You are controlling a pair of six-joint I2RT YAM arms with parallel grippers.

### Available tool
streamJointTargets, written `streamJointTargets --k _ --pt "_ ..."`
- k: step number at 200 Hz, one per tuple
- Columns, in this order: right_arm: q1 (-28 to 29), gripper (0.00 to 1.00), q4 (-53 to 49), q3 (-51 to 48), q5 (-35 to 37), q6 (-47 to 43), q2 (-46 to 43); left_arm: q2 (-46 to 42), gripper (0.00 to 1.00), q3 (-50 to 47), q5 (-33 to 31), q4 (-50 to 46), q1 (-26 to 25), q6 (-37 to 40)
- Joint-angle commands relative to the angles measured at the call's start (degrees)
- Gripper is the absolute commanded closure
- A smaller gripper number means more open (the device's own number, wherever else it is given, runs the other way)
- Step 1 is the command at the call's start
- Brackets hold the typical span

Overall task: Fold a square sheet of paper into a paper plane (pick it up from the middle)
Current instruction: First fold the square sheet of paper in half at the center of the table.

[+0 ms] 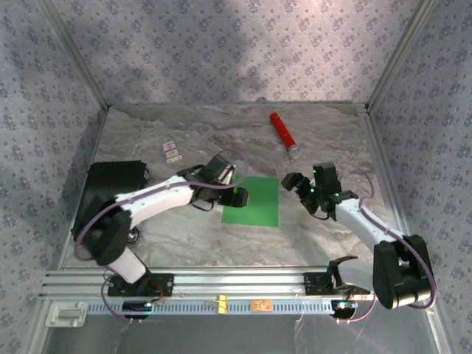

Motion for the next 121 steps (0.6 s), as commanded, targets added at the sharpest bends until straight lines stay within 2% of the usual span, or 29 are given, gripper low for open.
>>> streamJointTargets --k 1,14,58,74,90,121 --pt "-1.91 0.04 -7.12 -1.5 -0.05 -3.39 -4.24 6.16 0.07 8.08 -7.36 -11.1 -2.11 -2.02" --pt "-2.39 0.04 -8.7 -2.0 0.47 -3.94 -6.25 9.78 0.0 12.68 -9.34 -15.37 -2.96 -2.93" --pt "-3.79 0.03 -11.2 -4.41 1.0 -4.17 -11.01 17.36 0.0 23.35 -14.25 -23.35 -3.8 -1.67" --pt "-4.07 0.03 -11.39 -5.23 0.98 -3.99 -12.31 17.77 0.0 24.22 -18.68 -24.21 -4.39 -1.38" --pt "-4.34 0.03 -11.29 -5.81 1.05 -3.73 -13.35 17.26 0.0 24.1 -19.71 -23.51 -4.4 -1.46" --pt "-4.69 0.03 -11.73 -6.19 0.95 -3.78 -14.33 17.8 0.0 24.44 -13.05 -20.51 -3.34 -3.28"
